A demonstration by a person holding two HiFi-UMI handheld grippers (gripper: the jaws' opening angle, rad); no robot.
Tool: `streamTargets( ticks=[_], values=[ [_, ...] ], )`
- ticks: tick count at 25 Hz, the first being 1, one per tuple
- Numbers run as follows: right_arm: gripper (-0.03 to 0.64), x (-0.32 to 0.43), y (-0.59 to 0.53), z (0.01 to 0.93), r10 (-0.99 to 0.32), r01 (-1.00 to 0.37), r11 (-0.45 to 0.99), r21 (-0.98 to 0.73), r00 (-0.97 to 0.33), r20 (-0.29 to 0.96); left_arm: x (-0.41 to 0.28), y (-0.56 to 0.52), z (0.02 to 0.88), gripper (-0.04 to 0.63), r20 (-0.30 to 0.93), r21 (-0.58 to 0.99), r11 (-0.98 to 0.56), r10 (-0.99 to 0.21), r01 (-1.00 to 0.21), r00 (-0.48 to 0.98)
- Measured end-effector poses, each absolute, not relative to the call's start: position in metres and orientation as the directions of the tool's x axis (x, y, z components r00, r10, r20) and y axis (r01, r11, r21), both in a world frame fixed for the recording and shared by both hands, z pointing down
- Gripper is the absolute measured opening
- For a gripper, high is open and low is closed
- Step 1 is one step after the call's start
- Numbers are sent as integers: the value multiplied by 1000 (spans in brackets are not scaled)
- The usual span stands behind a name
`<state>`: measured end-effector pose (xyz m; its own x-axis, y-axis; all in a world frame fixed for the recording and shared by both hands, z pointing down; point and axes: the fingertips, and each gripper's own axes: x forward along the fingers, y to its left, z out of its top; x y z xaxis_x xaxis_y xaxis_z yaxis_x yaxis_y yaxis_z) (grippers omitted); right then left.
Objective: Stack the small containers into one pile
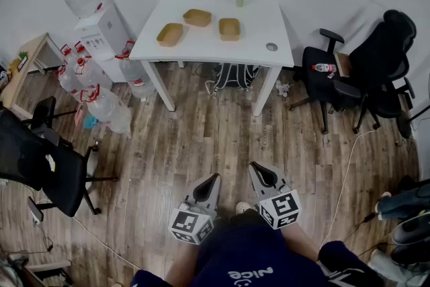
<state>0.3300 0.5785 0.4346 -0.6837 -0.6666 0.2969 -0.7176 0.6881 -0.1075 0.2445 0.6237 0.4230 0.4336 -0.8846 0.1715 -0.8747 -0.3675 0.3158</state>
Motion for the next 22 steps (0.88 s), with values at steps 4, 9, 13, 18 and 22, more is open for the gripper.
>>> streamTargets(
  ticks=[4,9,13,18,22],
  values=[
    [54,348,584,433,-655,-703,706,-90,-696,294,263,630,423,20,174,322,-345,-894,-882,413],
    [54,368,582,431,-654,-698,709,-99,-704,279,280,628,420,20,160,324,-325,-907,-889,390],
    [55,384,573,434,-655,-703,695,-152,-706,268,287,623,416,20,148,314,-296,-923,-902,354],
    [57,398,558,436,-652,-697,700,-155,-712,261,289,617,419,20,160,302,-244,-940,-922,301],
    [57,405,552,439,-657,-704,691,-167,-707,261,283,615,427,21,189,296,-207,-944,-933,269]
  ],
)
